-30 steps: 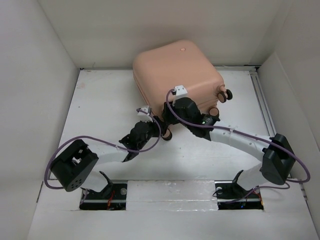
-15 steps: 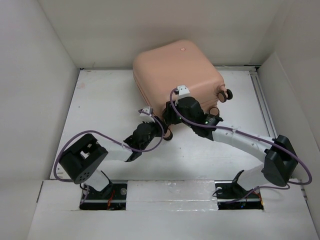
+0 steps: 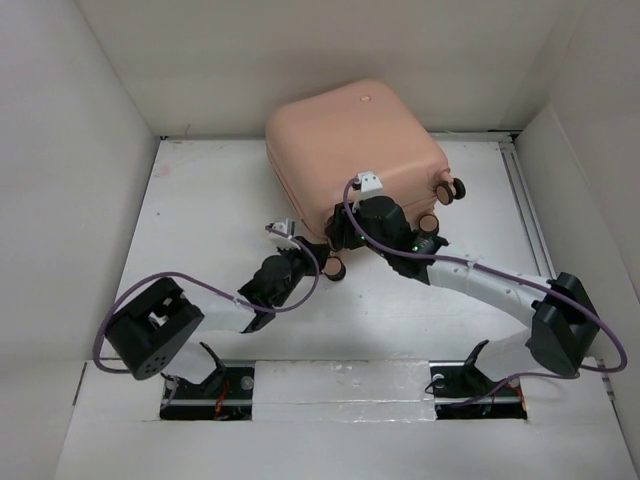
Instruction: Pack the luggage
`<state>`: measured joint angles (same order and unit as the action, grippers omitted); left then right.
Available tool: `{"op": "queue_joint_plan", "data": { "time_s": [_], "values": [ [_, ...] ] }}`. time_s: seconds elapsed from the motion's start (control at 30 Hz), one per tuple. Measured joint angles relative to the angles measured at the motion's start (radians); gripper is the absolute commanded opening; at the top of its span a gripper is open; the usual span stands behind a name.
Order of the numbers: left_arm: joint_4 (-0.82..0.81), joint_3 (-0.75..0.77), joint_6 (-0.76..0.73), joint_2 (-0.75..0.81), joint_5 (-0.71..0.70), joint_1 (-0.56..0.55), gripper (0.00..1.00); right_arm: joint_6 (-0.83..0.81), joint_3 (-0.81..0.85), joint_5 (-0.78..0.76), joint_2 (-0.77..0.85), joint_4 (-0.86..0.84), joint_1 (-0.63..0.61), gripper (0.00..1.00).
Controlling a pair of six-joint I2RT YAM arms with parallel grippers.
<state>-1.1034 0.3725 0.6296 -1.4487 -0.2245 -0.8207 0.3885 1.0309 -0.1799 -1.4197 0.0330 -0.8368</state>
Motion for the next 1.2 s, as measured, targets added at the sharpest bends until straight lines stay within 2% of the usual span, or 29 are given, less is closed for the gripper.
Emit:
{"op": "queue_joint_plan", "data": {
  "time_s": [0.2, 0.33, 0.37, 0.47, 0.5, 0.57, 0.77, 1.0, 1.13, 1.2],
  "values": [
    [-0.018, -0.048, -0.003, 0.099, -0.071, 0.000, 0.00, 0.000, -0.019, 0.017, 0.019, -0.006, 0.016, 0.00],
    [-0.028, -0.052, -0.022, 0.097, -0.052, 0.000, 0.00, 0.000, -0.031, 0.036, 0.031, -0.006, 0.024, 0.00],
    [-0.030, -0.051, -0.028, 0.089, -0.040, 0.000, 0.04, 0.000, -0.032, 0.039, 0.032, -0.006, 0.025, 0.00],
    [-0.029, -0.042, -0.050, 0.047, -0.002, 0.000, 0.23, 0.000, -0.032, 0.049, 0.032, -0.006, 0.029, 0.00],
    [-0.029, -0.041, -0.058, 0.033, 0.008, -0.004, 0.33, 0.000, -0.032, 0.054, 0.032, -0.006, 0.031, 0.00],
    [-0.027, -0.041, -0.080, 0.013, 0.013, -0.022, 0.44, 0.000, -0.032, 0.061, 0.032, -0.006, 0.032, 0.00],
    [-0.008, 0.004, -0.125, -0.003, -0.032, -0.085, 0.50, 0.000, -0.031, 0.070, 0.032, -0.006, 0.034, 0.00],
    [0.051, 0.065, -0.166, -0.070, -0.116, -0.103, 0.45, -0.024, -0.031, 0.066, 0.032, -0.007, 0.033, 0.00],
    [0.079, 0.097, -0.178, -0.109, -0.183, -0.109, 0.33, -0.034, -0.031, 0.064, 0.033, -0.007, 0.031, 0.00],
    [0.092, 0.113, -0.174, -0.121, -0.231, -0.104, 0.21, -0.029, -0.031, 0.066, 0.034, -0.007, 0.029, 0.00]
  ]
}}
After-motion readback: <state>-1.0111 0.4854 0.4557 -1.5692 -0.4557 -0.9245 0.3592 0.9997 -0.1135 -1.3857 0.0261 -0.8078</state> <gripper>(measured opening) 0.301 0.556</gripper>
